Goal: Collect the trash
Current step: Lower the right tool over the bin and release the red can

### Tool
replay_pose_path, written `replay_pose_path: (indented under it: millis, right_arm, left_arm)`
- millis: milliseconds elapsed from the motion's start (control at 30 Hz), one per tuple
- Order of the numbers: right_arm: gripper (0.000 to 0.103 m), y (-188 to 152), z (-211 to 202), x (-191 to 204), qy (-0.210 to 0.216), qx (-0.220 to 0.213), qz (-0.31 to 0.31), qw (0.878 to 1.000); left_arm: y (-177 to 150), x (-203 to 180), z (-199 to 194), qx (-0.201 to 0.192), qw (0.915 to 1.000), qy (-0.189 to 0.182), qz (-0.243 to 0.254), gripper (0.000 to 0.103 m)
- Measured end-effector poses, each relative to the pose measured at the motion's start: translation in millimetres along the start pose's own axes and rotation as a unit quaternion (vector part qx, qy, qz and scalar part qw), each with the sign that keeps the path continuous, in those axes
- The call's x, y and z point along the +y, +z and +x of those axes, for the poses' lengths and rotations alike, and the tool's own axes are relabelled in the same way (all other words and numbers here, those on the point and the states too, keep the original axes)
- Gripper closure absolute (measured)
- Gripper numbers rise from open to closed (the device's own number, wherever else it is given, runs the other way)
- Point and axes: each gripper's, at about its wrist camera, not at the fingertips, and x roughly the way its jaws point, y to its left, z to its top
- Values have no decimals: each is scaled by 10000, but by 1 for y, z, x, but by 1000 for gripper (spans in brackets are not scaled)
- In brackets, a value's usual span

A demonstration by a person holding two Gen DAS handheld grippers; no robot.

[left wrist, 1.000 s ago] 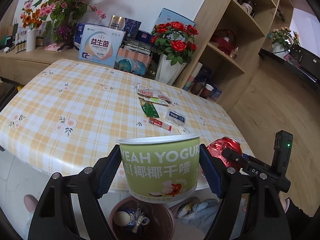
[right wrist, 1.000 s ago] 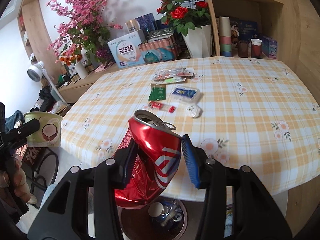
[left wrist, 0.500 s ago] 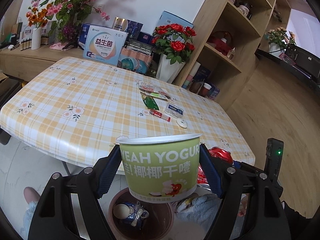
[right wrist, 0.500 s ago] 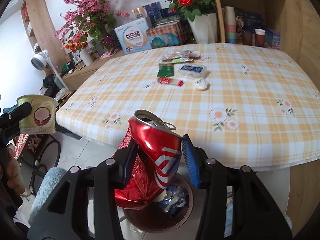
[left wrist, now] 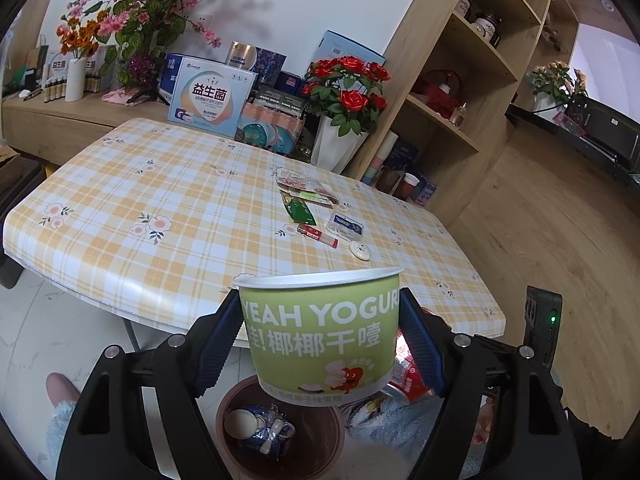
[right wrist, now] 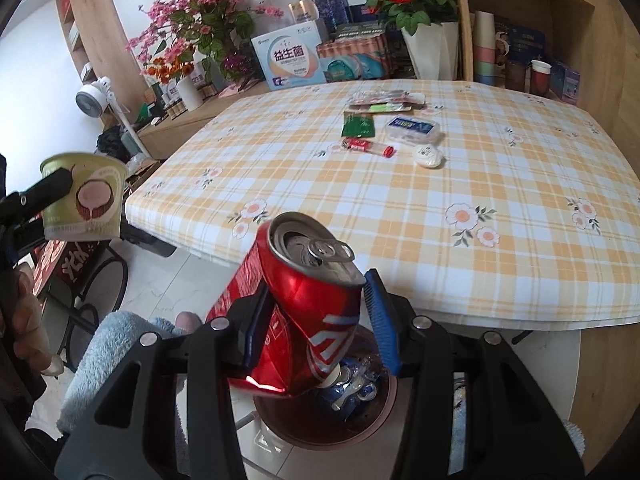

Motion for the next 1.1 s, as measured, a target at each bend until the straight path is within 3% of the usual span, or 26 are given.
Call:
replay_pose_path:
  millis: [267, 433, 567, 900, 1100]
  right_arm:
    - [51, -7, 9, 7, 96, 269, -69, 9996]
    - [30, -8, 12, 11, 198, 329, -146, 9992]
    - [12, -3, 6, 7, 10, 121, -143, 9998]
    - [7, 23, -32, -28, -853, -690, 177, 9938]
    - [6, 30, -51, -44, -1159, -1036, 289, 9874]
  left_arm:
    - [-3, 7, -3, 2, 10000, 11, -87, 28]
    - [-4, 7, -1, 44, 10000, -6, -87, 28]
    - [-5, 6, 2, 90, 9999, -32, -61, 28]
    - [-12, -2, 13, 304, 9994, -145, 60, 28]
    - [-19, -15, 24, 551, 9978, -248, 266, 28]
